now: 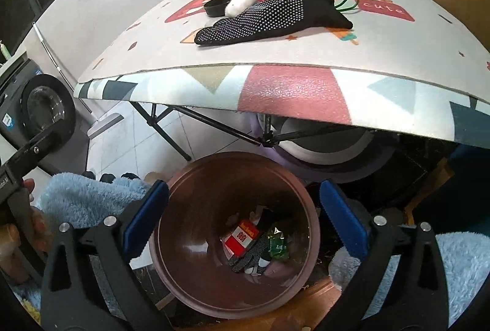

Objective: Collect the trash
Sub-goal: 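Reach the right gripper to the black polka-dot glove and grasp it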

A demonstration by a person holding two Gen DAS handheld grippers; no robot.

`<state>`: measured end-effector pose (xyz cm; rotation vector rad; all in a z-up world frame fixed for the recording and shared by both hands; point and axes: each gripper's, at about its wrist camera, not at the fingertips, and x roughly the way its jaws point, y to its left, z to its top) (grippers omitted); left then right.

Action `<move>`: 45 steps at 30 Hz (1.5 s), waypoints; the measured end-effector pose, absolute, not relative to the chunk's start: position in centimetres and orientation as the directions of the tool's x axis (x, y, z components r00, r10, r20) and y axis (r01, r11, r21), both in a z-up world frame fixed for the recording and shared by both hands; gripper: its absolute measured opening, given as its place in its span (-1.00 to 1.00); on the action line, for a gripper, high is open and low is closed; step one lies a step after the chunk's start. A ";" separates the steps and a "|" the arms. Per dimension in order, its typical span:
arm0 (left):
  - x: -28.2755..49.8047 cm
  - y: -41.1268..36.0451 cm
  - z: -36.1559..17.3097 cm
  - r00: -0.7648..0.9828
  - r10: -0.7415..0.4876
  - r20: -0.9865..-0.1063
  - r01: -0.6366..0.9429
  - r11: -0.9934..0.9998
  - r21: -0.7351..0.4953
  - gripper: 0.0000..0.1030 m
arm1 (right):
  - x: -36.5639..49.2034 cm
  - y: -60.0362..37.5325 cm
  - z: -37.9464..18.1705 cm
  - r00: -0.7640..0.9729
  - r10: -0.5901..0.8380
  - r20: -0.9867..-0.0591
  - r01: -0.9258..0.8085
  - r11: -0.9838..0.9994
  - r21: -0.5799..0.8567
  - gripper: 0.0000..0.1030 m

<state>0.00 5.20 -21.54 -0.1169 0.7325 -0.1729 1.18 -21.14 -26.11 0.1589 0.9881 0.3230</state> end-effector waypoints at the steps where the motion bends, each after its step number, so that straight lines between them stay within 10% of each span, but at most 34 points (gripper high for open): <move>1: 0.1 5.3 -21.6 0.731 -0.200 -0.653 0.114 0.979 -0.172 0.89 | 1.2 -21.2 -26.1 0.509 0.340 -0.791 -0.195 0.940 0.278 0.89; 19: 0.9 5.3 -21.9 0.746 -0.205 -0.634 0.100 0.975 -0.197 0.89 | 4.9 -24.6 -22.7 0.595 0.317 -0.738 -0.109 0.942 0.317 0.89; 39: 2.3 5.6 -22.3 0.736 -0.232 -0.636 0.094 0.965 -0.243 0.89 | 14.4 -24.1 -23.6 0.601 0.381 -0.702 0.037 0.865 0.501 0.29; 45: 2.0 5.4 -22.1 0.740 -0.227 -0.633 0.096 0.967 -0.234 0.89 | 15.7 -23.8 -23.6 0.567 0.331 -0.754 0.088 0.886 0.455 -0.64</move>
